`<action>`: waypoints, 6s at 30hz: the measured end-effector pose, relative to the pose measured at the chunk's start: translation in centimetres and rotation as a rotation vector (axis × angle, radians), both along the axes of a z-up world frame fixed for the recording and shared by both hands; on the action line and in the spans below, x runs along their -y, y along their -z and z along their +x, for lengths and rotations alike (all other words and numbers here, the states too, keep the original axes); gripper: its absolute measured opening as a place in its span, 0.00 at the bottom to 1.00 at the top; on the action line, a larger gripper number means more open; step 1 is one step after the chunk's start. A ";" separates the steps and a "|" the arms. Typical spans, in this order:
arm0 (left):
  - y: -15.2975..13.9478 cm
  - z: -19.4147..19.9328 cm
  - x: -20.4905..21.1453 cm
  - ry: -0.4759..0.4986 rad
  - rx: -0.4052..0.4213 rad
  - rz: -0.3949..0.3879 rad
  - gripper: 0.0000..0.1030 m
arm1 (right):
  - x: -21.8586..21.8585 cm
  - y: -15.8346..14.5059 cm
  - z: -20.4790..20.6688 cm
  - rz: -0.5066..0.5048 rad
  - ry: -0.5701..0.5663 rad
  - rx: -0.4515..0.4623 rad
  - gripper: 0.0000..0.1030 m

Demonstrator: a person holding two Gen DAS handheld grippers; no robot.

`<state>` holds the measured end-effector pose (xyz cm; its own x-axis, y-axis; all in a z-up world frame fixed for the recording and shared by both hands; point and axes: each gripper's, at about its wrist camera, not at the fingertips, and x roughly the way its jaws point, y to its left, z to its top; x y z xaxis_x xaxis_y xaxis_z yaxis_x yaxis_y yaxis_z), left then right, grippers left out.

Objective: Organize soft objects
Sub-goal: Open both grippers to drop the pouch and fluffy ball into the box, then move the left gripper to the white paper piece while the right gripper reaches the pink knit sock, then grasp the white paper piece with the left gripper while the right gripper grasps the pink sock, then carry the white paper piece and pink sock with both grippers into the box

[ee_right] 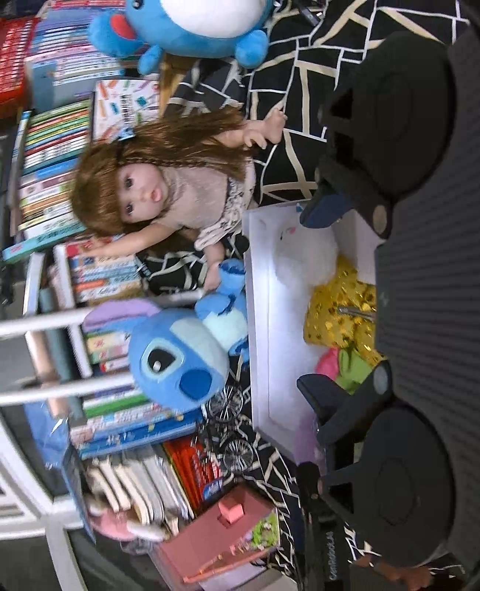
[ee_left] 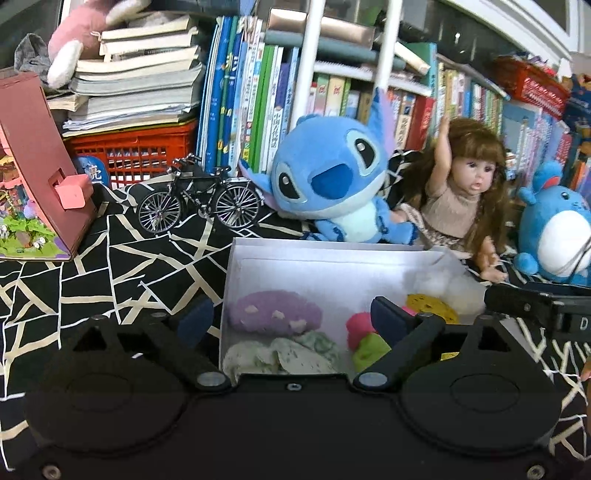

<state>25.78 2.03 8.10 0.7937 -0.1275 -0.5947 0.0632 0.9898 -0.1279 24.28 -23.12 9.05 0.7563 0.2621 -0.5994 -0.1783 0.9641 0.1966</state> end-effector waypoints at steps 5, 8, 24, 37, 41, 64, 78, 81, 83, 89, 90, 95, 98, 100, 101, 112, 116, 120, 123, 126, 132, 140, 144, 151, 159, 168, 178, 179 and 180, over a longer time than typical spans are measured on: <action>-0.7 -2.5 0.0 0.017 0.035 -0.016 0.91 | -0.3 -0.6 -3.3 -0.030 -0.032 0.061 0.95; -0.9 -4.1 0.0 0.026 0.056 -0.013 0.91 | -0.4 -0.7 -5.1 -0.047 -0.045 0.087 0.97; -0.4 -11.6 0.3 0.083 0.086 -0.048 0.93 | -1.5 -0.5 -12.0 -0.104 -0.099 0.194 1.00; 1.5 -14.8 -0.2 0.062 0.063 -0.042 0.93 | -2.3 0.9 -14.5 -0.156 -0.123 0.200 1.00; 2.2 -15.1 -0.4 0.052 0.048 -0.042 0.93 | -2.3 1.5 -14.6 -0.156 -0.123 0.183 1.00; 4.9 -17.9 -0.4 0.048 0.009 -0.013 0.93 | -2.3 4.0 -14.8 -0.171 -0.099 0.142 1.00; 6.0 -20.0 0.0 0.068 0.007 0.017 0.91 | -2.3 4.8 -14.7 -0.188 -0.075 0.137 1.00; 6.1 -20.1 -0.1 0.071 0.007 0.015 0.85 | -2.1 5.0 -14.5 -0.174 -0.063 0.125 1.00; 6.1 -20.2 -0.1 0.077 0.007 0.015 0.81 | -2.1 5.1 -14.4 -0.169 -0.055 0.115 1.00; 6.3 -20.5 -0.3 0.087 -0.013 0.015 0.68 | -2.1 5.5 -14.1 -0.159 -0.047 0.078 1.00; 6.4 -20.5 -0.3 0.087 -0.015 0.014 0.66 | -2.2 5.5 -14.1 -0.160 -0.046 0.077 1.00; 6.6 -20.4 -0.3 0.079 -0.017 0.018 0.50 | -2.4 5.5 -14.1 -0.159 -0.045 0.081 0.91; 6.7 -20.4 -0.3 0.077 -0.019 0.010 0.49 | -2.5 5.3 -14.1 -0.156 -0.039 0.090 0.87; 6.7 -20.5 -0.3 0.078 -0.011 0.016 0.49 | -2.5 5.3 -14.1 -0.151 -0.041 0.087 0.84; 6.6 -20.5 -0.2 0.078 -0.006 0.020 0.48 | -2.6 5.3 -14.1 -0.150 -0.044 0.085 0.81; 7.1 -19.6 0.0 0.076 -0.002 0.039 0.49 | -3.9 6.0 -13.7 -0.170 -0.091 0.067 0.73; 7.3 -19.3 0.4 0.077 0.005 0.041 0.38 | -4.1 6.3 -13.4 -0.164 -0.095 0.055 0.66; 7.3 -18.9 0.6 0.067 0.006 0.066 0.26 | -4.0 6.2 -13.5 -0.144 -0.091 0.049 0.50; 7.0 -18.6 0.4 0.060 0.005 0.051 0.20 | -3.6 5.6 -13.8 -0.129 -0.077 0.062 0.47; 6.4 -18.5 0.2 0.054 0.023 0.057 0.20 | -3.2 4.9 -13.8 -0.124 -0.064 0.075 0.47; 5.4 -18.3 -0.2 0.040 0.056 0.049 0.20 | -2.2 3.9 -13.6 -0.091 -0.034 0.089 0.47; 3.8 -17.4 -0.4 0.050 0.081 0.032 0.20 | -1.7 2.9 -13.1 -0.082 -0.013 0.101 0.47; 2.6 -16.0 -0.4 0.080 0.084 -0.014 0.20 | -1.7 2.1 -12.2 -0.080 -0.013 0.095 0.47; 1.4 -12.0 0.6 0.114 0.068 -0.043 0.20 | -1.7 1.6 -9.8 -0.066 -0.007 0.040 0.47; 2.7 -7.8 2.2 0.129 0.011 -0.018 0.20 | -3.1 2.5 -6.8 -0.077 -0.035 -0.022 0.47; 4.2 -4.5 1.9 0.111 -0.055 -0.066 0.20 | -4.1 3.1 -4.2 -0.027 -0.049 -0.059 0.47; 5.7 -1.7 1.7 0.050 -0.077 -0.010 0.22 | -4.1 4.3 -0.8 0.059 -0.004 -0.121 0.46; 5.9 -1.5 1.6 0.043 -0.085 -0.009 0.22 | -4.2 4.4 -0.7 0.060 -0.001 -0.126 0.46; 6.2 -1.4 1.5 0.038 -0.090 -0.010 0.22 | -4.3 4.6 -0.6 0.062 0.000 -0.131 0.46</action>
